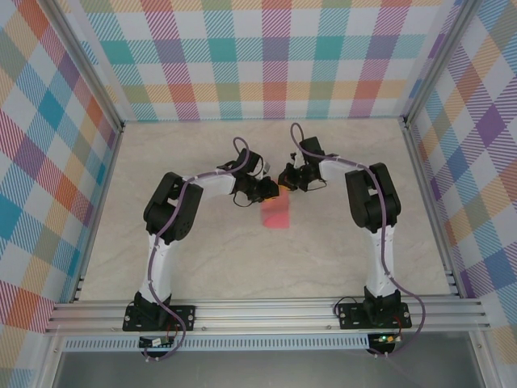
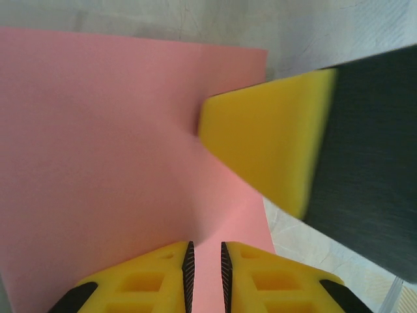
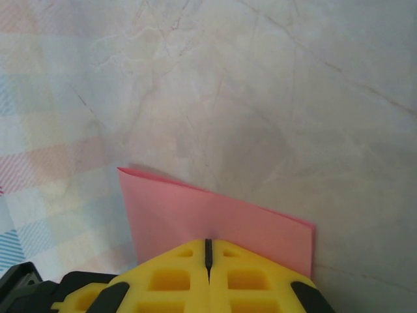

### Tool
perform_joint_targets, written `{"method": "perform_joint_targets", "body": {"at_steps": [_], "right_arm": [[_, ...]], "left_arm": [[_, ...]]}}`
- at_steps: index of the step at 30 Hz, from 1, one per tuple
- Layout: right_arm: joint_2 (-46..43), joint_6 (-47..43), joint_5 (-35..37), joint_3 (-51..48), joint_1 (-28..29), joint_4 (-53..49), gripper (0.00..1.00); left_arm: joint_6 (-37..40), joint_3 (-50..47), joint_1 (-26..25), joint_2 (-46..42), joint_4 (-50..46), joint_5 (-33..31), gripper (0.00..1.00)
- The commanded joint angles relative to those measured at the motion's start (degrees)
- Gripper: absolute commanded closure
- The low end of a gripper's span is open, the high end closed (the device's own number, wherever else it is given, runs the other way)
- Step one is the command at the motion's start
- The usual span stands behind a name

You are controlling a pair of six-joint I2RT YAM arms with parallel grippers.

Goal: Fold a paper plane with a square sheet of paper (fold left side to right side)
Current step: Hold the square sheet of paper at the center of the table, then first fold the square sheet of paper in half at the center of the table.

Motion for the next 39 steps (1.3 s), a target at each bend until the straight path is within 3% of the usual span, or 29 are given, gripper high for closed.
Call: {"method": "perform_joint_targets", "body": {"at_steps": [1, 12, 39], "right_arm": [[1.8, -0.3, 0.4, 2.1, 0.3, -4.5, 0.99], [3.2, -1.7, 3.9, 3.1, 0.5, -10.5, 0.99], [3.7, -2.8, 4.8, 3.6, 0.6, -11.2, 0.99]], "left_arm": [[1.1, -1.3, -1.1, -0.9, -1.8, -1.0, 0.79], [3.6, -9.8, -2.0, -8.0, 0.0, 1.1, 0.78], [10.3, -24.9, -5.4, -16.4, 2.1, 4.1, 0.79]]}}
